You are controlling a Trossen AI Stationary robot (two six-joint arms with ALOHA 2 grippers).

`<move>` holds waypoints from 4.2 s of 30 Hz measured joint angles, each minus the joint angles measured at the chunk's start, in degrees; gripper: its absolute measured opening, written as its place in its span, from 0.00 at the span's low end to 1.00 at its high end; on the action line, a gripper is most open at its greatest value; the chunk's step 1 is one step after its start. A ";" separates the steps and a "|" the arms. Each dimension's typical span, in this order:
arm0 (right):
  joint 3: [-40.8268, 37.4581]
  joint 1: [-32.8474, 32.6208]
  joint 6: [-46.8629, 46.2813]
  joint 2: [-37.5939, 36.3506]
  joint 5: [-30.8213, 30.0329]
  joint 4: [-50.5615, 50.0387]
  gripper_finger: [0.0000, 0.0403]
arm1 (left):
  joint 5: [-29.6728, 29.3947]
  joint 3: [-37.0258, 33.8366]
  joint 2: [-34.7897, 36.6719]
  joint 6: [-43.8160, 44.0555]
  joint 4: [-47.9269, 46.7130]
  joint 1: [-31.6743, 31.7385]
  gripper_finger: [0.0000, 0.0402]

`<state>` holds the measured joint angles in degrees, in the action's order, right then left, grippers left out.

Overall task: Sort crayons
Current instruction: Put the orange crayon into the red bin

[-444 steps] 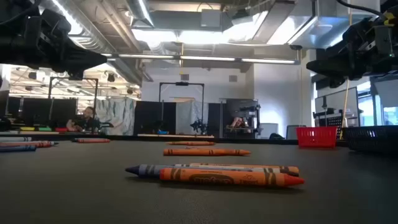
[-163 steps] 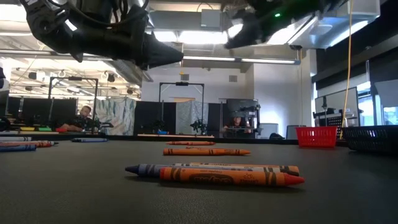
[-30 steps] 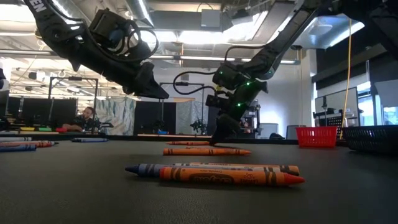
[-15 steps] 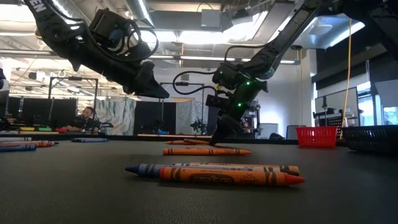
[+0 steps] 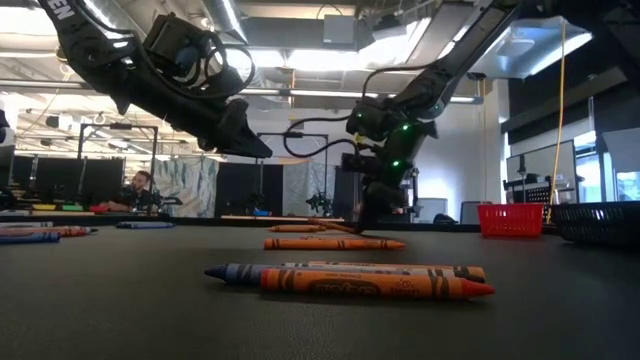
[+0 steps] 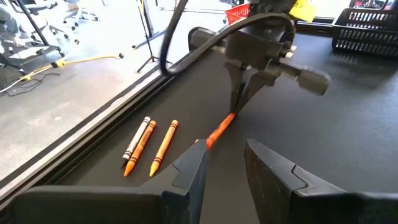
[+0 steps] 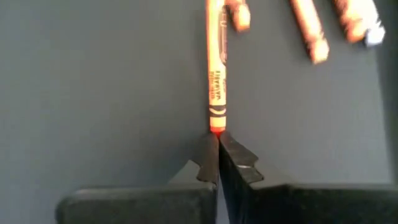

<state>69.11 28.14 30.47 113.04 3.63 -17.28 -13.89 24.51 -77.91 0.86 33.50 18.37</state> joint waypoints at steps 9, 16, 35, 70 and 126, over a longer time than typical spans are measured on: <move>-0.01 0.00 -5.42 -4.49 0.14 -8.36 0.01 | 0.00 0.00 0.00 0.00 0.02 0.00 0.26; 0.03 0.00 -6.70 -4.58 1.84 -5.76 0.20 | 0.00 0.00 0.00 0.02 0.02 0.00 0.26; 0.20 -0.04 -12.17 1.23 3.49 1.66 0.28 | 0.02 0.07 0.00 0.02 0.12 0.00 0.26; -0.33 2.49 -17.53 -34.72 -8.06 -36.53 0.05 | 3.96 0.04 0.00 0.07 -0.07 -0.09 0.26; -24.97 26.88 -23.01 -42.65 12.55 -11.74 0.34 | 3.93 0.00 0.00 0.00 0.83 -0.08 0.26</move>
<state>44.14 55.03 7.46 70.39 16.18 -29.03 -9.96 24.51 -77.91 0.86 34.33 18.29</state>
